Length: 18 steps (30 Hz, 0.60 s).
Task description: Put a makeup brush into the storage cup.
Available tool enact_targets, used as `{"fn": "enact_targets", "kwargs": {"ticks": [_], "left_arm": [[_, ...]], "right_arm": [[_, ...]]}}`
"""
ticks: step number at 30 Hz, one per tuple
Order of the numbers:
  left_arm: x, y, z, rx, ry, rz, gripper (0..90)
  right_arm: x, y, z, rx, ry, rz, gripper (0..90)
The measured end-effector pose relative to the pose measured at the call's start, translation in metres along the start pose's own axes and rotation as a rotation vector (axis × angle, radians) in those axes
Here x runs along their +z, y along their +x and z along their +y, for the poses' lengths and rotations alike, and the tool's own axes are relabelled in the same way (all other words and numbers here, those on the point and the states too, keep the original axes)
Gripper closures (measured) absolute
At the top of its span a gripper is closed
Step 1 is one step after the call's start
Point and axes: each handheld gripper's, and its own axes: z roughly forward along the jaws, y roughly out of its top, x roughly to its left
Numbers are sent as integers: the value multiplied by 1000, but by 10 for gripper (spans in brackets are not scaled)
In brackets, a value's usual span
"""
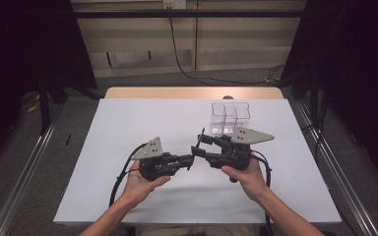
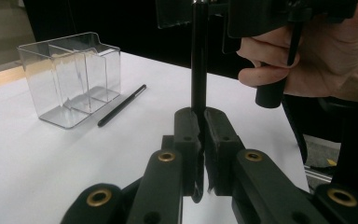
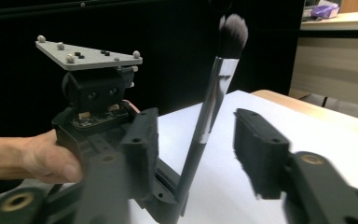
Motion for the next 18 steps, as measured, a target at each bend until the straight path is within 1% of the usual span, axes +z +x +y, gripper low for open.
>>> {"fn": "enact_targets", "kwargs": {"ticks": [3, 9, 13, 18], "left_arm": [[1, 0, -1, -4, -1, -3, 844], [0, 1, -2, -8, -4, -2, 844], [-1, 1, -2, -11, -2, -1, 844], [2, 1, -4, -8, 7, -5, 844]], "right_arm": [[0, -1, -1, 1, 9, 3, 588], [0, -2, -1, 12, 14, 11, 625], [0, -2, -2, 12, 23, 18, 700], [1, -4, -3, 27, 30, 23, 744]]}}
